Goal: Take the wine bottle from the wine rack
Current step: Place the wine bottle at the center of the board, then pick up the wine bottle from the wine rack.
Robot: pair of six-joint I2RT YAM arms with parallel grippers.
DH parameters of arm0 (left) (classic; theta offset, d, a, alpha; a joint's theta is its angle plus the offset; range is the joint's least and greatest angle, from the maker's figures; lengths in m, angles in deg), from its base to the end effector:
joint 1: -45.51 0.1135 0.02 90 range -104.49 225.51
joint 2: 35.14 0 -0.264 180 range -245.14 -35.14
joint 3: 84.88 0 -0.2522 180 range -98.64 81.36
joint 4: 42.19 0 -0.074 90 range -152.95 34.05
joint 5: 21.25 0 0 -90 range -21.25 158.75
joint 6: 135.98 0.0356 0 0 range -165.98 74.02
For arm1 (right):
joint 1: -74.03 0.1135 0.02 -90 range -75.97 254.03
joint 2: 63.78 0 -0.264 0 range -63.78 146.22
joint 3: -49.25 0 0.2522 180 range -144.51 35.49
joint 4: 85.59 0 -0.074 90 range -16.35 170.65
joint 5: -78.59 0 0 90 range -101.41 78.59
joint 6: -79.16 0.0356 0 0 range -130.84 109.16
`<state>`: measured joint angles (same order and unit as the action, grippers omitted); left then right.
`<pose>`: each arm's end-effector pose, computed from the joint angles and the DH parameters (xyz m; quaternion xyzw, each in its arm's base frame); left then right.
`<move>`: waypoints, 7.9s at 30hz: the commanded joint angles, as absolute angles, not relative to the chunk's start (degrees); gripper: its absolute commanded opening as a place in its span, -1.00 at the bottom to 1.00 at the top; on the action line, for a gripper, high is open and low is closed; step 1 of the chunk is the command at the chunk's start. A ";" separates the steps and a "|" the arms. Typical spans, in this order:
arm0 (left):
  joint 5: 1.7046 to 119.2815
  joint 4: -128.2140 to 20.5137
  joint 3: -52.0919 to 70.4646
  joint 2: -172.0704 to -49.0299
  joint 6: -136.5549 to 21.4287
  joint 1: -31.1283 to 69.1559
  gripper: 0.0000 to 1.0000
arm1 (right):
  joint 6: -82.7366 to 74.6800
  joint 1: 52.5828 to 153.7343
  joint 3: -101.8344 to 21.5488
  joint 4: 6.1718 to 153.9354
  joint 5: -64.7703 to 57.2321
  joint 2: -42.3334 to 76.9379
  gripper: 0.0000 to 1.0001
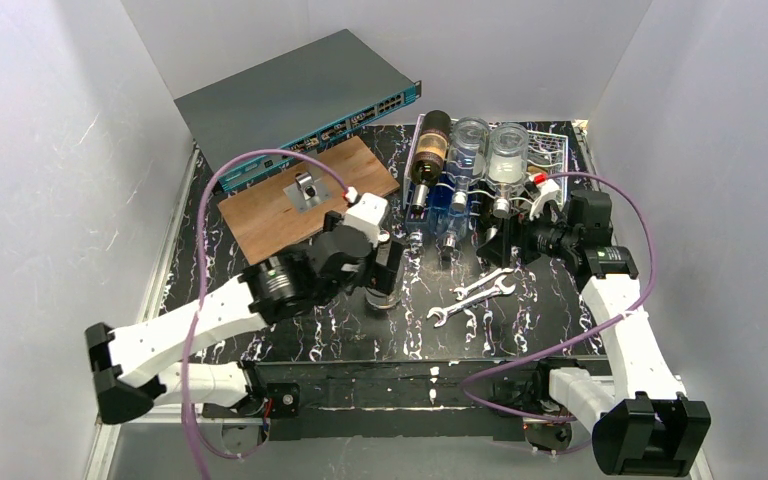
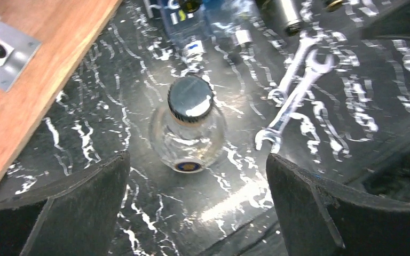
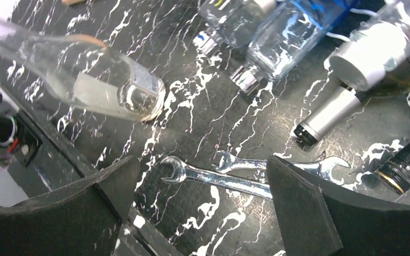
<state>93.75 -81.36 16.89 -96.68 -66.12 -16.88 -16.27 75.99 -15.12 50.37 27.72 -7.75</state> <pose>0.1218 -0.2003 0.3774 0.1803 0.8005 -0.2226 0.5265 0.2037 0.0294 0.3097 -0.2065 0.8268 0.2848 0.4388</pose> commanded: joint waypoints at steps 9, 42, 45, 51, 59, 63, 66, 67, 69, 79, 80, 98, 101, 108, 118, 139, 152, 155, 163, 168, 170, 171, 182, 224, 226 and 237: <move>107.31 -84.07 7.24 -110.27 -68.17 -17.50 0.91 | -5.87 72.11 -7.44 65.01 27.10 -9.58 0.97; 118.38 -87.22 2.49 -117.97 -74.65 -13.49 -1.00 | -6.17 70.96 -5.00 66.80 28.49 -9.29 0.97; 116.55 -78.53 5.71 -115.82 -69.68 -10.91 -1.00 | -6.27 70.96 -4.95 66.76 28.49 -9.32 0.97; 112.13 -64.20 8.04 -115.55 -62.30 -4.83 -1.00 | -6.53 70.96 -5.03 66.68 28.50 -9.12 0.97; 109.04 -60.08 3.07 -122.14 -57.51 2.09 -1.00 | -6.97 70.89 -5.31 66.17 28.32 -8.81 0.97; 107.31 -61.06 0.78 -125.36 -58.15 4.73 -1.00 | -7.23 70.87 -5.35 65.98 28.23 -8.76 0.97; 106.15 -61.14 -0.26 -126.77 -59.18 6.38 -1.00 | -7.45 70.87 -5.40 65.80 28.22 -8.64 0.97; 105.71 -61.07 -0.53 -127.12 -59.59 6.94 -1.00 | -7.49 70.87 -5.42 65.75 28.23 -8.59 0.97; 105.05 -60.95 -0.83 -127.70 -60.20 7.92 -1.00 | -7.57 70.87 -5.46 65.71 28.29 -8.52 0.97; 103.64 -61.25 1.73 -125.92 -61.48 8.69 -0.19 | -9.24 70.79 -5.64 64.97 29.77 -8.32 0.97; 103.01 -61.58 2.12 -125.27 -61.42 8.69 -0.08 | -9.66 70.71 -5.64 64.85 30.26 -8.32 0.97; 85.83 -77.72 5.17 -106.53 -60.00 8.83 0.97 | -31.90 69.01 -15.87 44.63 40.10 -4.62 0.97; 78.24 -78.03 8.73 -100.38 -57.30 9.17 0.97 | -36.41 69.03 -22.23 37.66 38.79 -2.37 0.97; 69.98 -77.98 17.84 -90.32 -53.92 9.48 0.97 | -34.41 69.03 -32.79 33.98 29.64 0.37 0.97; 72.05 -70.45 32.47 -79.80 -49.45 9.48 0.97 | -19.36 69.08 -36.59 43.44 18.49 5.94 0.97; 78.42 -69.06 43.39 -71.00 -46.46 9.92 0.97 | 2.23 82.17 -36.48 61.78 -15.22 18.75 0.88; 79.07 -69.31 43.47 -71.88 -46.25 10.01 0.97 | 6.59 83.03 -31.36 69.94 -19.06 21.51 0.45; 79.43 -69.40 43.52 -71.75 -46.20 10.01 0.97 | 7.28 83.35 -30.88 70.19 -19.15 22.42 0.41; 79.74 -69.84 43.30 -72.62 -44.49 10.01 0.97 | 9.37 84.02 -30.17 70.99 -20.22 23.86 0.26; 79.92 -69.84 43.39 -72.66 -44.40 10.07 0.97 | 10.19 84.43 -30.16 70.89 -22.00 24.58 0.26; 79.96 -69.84 43.39 -72.76 -44.40 10.07 0.97 | 10.37 84.78 -30.08 70.89 -22.57 24.75 0.27; 79.97 -69.84 43.41 -72.84 -44.34 10.10 0.97 | 10.53 84.93 -29.95 70.96 -22.88 24.75 0.26; 80.01 -70.10 43.38 -73.62 -44.05 10.09 0.97 | 11.65 85.09 -29.68 71.93 -23.99 25.85 0.18; 79.44 -70.04 43.47 -73.55 -43.87 10.09 0.97 | 9.37 78.94 -30.30 71.86 -17.81 13.90 -0.97; 79.30 -70.02 43.49 -73.55 -43.87 10.09 0.97 | 9.52 78.50 -29.89 71.95 -17.83 13.49 -0.97; 79.00 -70.10 43.50 -73.24 -43.96 10.09 0.97 | 10.04 76.94 -29.81 71.69 -15.75 11.92 -0.97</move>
